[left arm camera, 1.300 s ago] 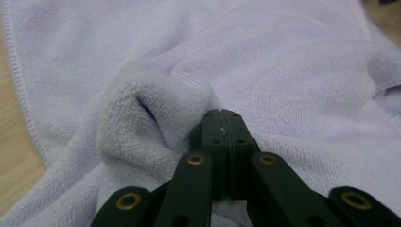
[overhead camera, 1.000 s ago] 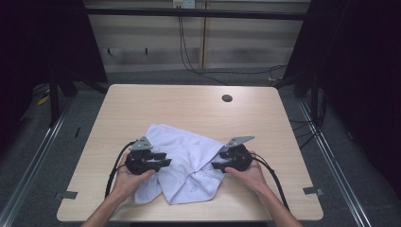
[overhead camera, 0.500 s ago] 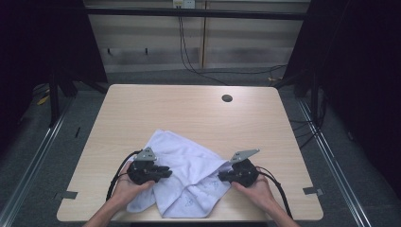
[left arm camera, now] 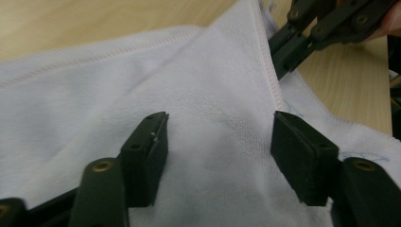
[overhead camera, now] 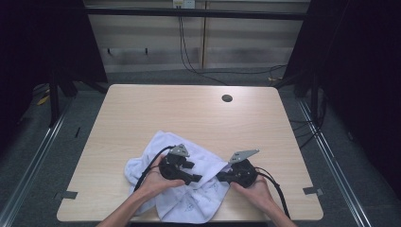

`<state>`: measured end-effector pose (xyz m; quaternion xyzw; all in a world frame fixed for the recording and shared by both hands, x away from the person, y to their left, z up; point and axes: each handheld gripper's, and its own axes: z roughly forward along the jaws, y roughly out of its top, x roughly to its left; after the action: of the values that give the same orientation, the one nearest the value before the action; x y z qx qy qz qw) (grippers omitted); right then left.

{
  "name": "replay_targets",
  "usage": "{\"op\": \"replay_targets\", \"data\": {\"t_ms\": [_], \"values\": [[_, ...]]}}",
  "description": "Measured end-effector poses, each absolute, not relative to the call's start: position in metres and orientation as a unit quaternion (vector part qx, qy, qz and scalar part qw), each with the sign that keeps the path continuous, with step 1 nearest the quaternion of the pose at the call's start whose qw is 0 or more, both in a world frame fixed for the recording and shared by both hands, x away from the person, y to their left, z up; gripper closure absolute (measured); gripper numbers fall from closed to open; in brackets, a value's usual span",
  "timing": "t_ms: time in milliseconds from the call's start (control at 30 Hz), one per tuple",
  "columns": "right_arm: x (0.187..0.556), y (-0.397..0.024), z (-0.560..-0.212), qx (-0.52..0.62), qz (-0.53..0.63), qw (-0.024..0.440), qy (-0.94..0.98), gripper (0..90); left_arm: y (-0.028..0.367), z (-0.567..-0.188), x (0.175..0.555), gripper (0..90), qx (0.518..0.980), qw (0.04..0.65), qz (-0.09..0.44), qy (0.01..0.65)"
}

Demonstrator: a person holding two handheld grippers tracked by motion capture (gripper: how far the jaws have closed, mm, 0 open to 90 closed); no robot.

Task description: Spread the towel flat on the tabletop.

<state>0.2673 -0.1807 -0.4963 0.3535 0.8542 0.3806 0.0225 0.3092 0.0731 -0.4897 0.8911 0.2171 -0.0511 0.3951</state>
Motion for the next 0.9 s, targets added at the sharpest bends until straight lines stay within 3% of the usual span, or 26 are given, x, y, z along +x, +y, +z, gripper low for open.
{"op": "replay_targets", "data": {"t_ms": [133,200,267,333,400,500,667,900], "values": [[0.267,-0.184,-0.495,0.355,0.382,0.028,0.853,88.2,0.069,-0.490,0.302,25.8,0.900,0.387,-0.033,0.199],[0.268,-0.184,-0.496,0.355,0.385,0.026,0.851,88.2,0.067,-0.492,0.299,28.8,0.903,0.383,-0.023,0.192],[0.268,-0.183,-0.496,0.354,0.382,0.026,0.853,88.2,0.067,-0.492,0.296,53.1,0.906,0.379,0.016,0.188],[0.269,-0.183,-0.495,0.357,0.382,0.026,0.852,88.2,0.075,-0.491,0.302,72.3,0.896,0.397,0.001,0.198],[0.271,-0.184,-0.495,0.358,0.381,0.030,0.852,88.2,0.082,-0.490,0.307,79.3,0.888,0.409,-0.004,0.210],[0.272,-0.186,-0.495,0.363,0.378,0.032,0.851,88.2,0.089,-0.485,0.311,81.0,0.877,0.425,-0.013,0.225],[0.274,-0.193,-0.489,0.370,0.387,0.041,0.844,88.3,0.112,-0.460,0.314,83.4,0.822,0.511,-0.048,0.248],[0.274,-0.207,-0.488,0.392,0.371,0.054,0.840,88.3,0.150,-0.440,0.322,85.3,0.798,0.535,-0.007,0.277]]}}
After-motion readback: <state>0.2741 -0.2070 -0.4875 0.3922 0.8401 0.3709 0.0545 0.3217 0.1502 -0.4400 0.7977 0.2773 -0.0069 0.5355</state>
